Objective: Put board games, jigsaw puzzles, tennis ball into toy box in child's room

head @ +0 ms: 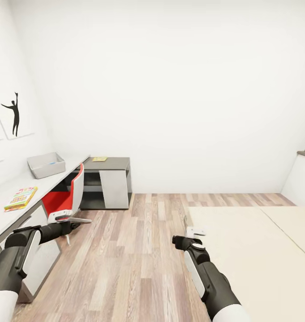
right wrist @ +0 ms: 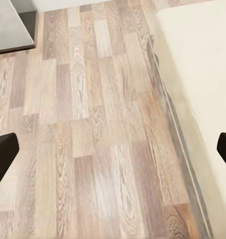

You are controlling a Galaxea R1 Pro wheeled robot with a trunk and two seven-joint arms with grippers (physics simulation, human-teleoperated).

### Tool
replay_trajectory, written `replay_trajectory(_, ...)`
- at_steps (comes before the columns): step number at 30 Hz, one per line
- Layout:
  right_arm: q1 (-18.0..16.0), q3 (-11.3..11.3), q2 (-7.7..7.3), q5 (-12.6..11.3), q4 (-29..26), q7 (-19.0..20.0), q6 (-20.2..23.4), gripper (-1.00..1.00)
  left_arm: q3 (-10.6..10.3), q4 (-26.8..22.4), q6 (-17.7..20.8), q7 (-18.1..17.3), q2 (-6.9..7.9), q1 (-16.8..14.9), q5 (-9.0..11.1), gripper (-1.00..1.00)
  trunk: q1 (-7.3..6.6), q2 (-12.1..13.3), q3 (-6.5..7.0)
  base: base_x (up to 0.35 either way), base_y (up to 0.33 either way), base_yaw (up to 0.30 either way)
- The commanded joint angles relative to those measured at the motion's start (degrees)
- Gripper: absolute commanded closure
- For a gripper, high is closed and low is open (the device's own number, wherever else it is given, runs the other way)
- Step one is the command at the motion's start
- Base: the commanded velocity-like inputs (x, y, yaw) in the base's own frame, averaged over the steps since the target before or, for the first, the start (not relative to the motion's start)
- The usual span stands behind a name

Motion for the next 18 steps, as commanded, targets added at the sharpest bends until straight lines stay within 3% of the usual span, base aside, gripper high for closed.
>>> replay_trajectory(1, -0.03, 0.11, 0.0, -0.57, -0.06, -0.53, 0.15, -1.0, 0.08, -0.01, 0.35, -0.02, 0.01, -0.02, 0.36, -1.0, 0.03, -0.07, -0.06, 0.0, 0.283, 0.0)
replay_trajectory(18, -0.03, 0.11, 0.0, -0.57, 0.03, -0.52, 0.15, -1.0, 0.08, 0.0, 0.43, -0.03, 0.1, -0.02, 0.36, -1.0, 0.03, -0.07, -0.06, 0.0, 0.288, 0.0)
